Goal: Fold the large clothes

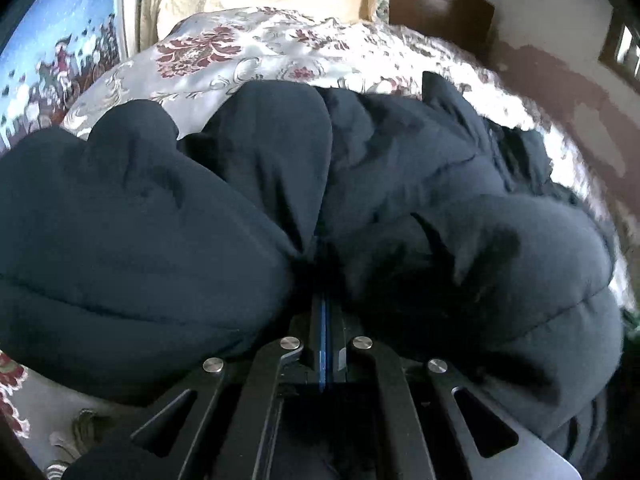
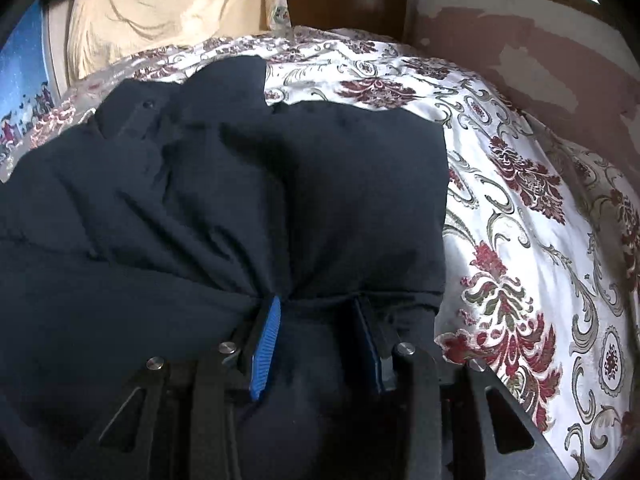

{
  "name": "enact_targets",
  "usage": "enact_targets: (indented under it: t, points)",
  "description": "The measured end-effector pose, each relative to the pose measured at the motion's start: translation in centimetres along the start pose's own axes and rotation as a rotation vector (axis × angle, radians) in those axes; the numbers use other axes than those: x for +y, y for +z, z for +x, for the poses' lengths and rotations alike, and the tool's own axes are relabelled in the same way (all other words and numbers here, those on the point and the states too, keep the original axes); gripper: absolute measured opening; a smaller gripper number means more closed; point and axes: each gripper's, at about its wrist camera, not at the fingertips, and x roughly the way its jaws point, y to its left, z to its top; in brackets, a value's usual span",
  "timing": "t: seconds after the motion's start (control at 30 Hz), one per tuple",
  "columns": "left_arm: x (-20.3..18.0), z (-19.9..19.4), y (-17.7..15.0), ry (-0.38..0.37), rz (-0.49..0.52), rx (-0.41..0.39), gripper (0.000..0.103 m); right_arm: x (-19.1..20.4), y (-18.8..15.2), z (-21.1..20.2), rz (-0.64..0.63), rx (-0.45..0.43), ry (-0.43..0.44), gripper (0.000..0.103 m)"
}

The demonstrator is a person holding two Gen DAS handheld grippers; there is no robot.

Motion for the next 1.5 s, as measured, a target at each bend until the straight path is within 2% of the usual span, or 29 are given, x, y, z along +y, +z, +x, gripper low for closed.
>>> enact_targets:
  t: [0.07,0.1,0.13,0.17,0.2,0.23,0.3,0.37,0.4,0.53,0.6,0.67,0.73,0.87,0.97,1.03,1.07,1.1,1.23,1.33,1.37,1.43,1.47,1.5]
  points:
    - [0.9,-1.4,0.3,-0.026,-0.051,0.009,0.000,-0.2,0.5,-1.0,0.012,-0.021,0.006,0.036]
    - [1.2,-2.1,0.7,-0.033,-0.066,0.018,0.004,0.0,0.7,-1.7,0.016,-0.035,0.009,0.040]
    - [1.8,-2.9,0.8,-0.048,-0.086,0.024,0.014,0.1,0.7,-2.8,0.023,-0.054,0.010,0.051]
    - [2.5,-4.0,0.8,-0.066,-0.112,0.030,0.022,0.3,0.9,-3.8,0.027,-0.074,0.015,0.057]
    - [3.4,-5.4,0.8,-0.084,-0.141,0.023,0.041,0.8,0.9,-4.8,0.024,-0.091,0.029,0.067]
    - [4.3,-6.8,0.7,-0.101,-0.172,-0.003,0.055,1.4,1.0,-5.7,0.013,-0.102,0.044,0.071]
    - [6.2,-9.9,0.5,-0.127,-0.226,-0.071,0.064,3.5,1.2,-8.2,-0.027,-0.136,0.074,0.073]
    - [8.2,-12.2,0.2,-0.138,-0.260,-0.105,0.072,5.8,1.4,-10.2,-0.066,-0.163,0.098,0.080]
    - [9.3,-13.3,0.1,-0.127,-0.278,-0.118,0.075,7.4,1.6,-11.3,-0.086,-0.177,0.124,0.083]
    - [15.5,-17.5,-0.9,-0.038,-0.373,-0.168,0.079,14.0,2.0,-13.6,-0.144,-0.208,0.216,0.090]
    - [18.4,-18.6,-1.6,0.002,-0.409,-0.180,0.079,17.5,2.0,-14.0,-0.170,-0.213,0.240,0.091]
    - [22.7,-19.8,-2.4,0.042,-0.485,-0.196,0.079,21.4,2.3,-13.7,-0.202,-0.218,0.256,0.091]
    - [26.4,-20.5,-3.4,0.034,-0.575,-0.206,0.079,24.3,2.3,-13.0,-0.227,-0.224,0.230,0.091]
    - [32.6,-20.7,-5.4,-0.036,-0.770,-0.222,0.079,28.8,2.5,-10.6,-0.245,-0.235,0.151,0.091]
    - [36.1,-19.4,-6.4,-0.136,-0.909,-0.205,0.079,30.4,2.1,-8.4,-0.250,-0.227,0.107,0.091]
    - [37.8,-18.4,-6.7,-0.207,-0.988,-0.201,0.079,31.2,1.4,-6.3,-0.279,-0.190,0.085,0.091]
    - [38.4,-17.9,-6.7,-0.238,-1.020,-0.204,0.079,31.7,0.9,-5.3,-0.301,-0.176,0.065,0.094]
    - [39.0,-17.5,-6.6,-0.256,-1.047,-0.206,0.079,32.0,0.4,-4.6,-0.319,-0.172,0.055,0.101]
    - [42.1,-15.8,-5.8,-0.249,-1.148,-0.204,0.079,33.3,-1.5,-3.8,-0.388,-0.218,-0.008,0.103]
    - [44.1,-14.7,-5.9,-0.272,-1.219,-0.199,0.076,33.0,-1.6,-3.5,-0.386,-0.220,0.005,0.103]
    - [44.5,-14.5,-5.9,-0.272,-1.232,-0.210,0.073,32.8,-1.6,-3.4,-0.378,-0.217,0.016,0.103]
    - [44.9,-14.8,-5.8,-0.274,-1.230,-0.241,0.044,32.7,-1.5,-3.1,-0.369,-0.215,0.030,0.103]
    - [44.9,-15.0,-5.5,-0.263,-1.215,-0.242,0.036,32.8,-1.7,-3.0,-0.368,-0.219,0.032,0.103]
    - [44.9,-15.1,-5.3,-0.252,-1.200,-0.247,0.020,32.7,-1.8,-2.9,-0.369,-0.222,0.033,0.103]
